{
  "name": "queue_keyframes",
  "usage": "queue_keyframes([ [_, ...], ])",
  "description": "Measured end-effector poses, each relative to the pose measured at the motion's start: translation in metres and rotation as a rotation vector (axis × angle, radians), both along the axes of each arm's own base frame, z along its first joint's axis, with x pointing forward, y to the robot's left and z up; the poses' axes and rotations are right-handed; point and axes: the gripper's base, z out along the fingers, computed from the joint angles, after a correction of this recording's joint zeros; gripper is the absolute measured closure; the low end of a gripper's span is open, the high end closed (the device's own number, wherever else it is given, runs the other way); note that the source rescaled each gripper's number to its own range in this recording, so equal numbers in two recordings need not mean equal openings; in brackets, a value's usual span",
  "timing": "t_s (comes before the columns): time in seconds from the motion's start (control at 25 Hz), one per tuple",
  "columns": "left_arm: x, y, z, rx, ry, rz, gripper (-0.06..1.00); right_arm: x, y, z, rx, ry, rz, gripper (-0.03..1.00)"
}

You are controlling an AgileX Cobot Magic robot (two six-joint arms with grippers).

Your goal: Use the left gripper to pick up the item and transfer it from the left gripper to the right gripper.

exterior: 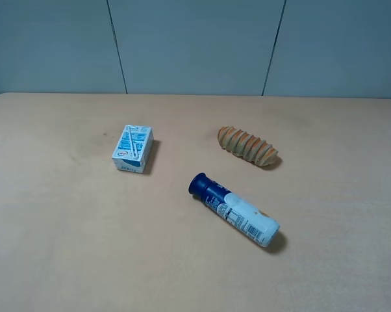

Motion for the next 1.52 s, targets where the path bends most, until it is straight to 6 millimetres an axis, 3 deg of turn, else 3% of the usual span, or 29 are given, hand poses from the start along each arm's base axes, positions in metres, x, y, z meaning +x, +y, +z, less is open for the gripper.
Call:
queue_keyframes([
  [1.52, 0.0, 0.0, 0.0, 0.0, 0.0, 0.0, -0.02, 0.0, 0.0, 0.0, 0.0, 0.0, 0.002, -0.03],
])
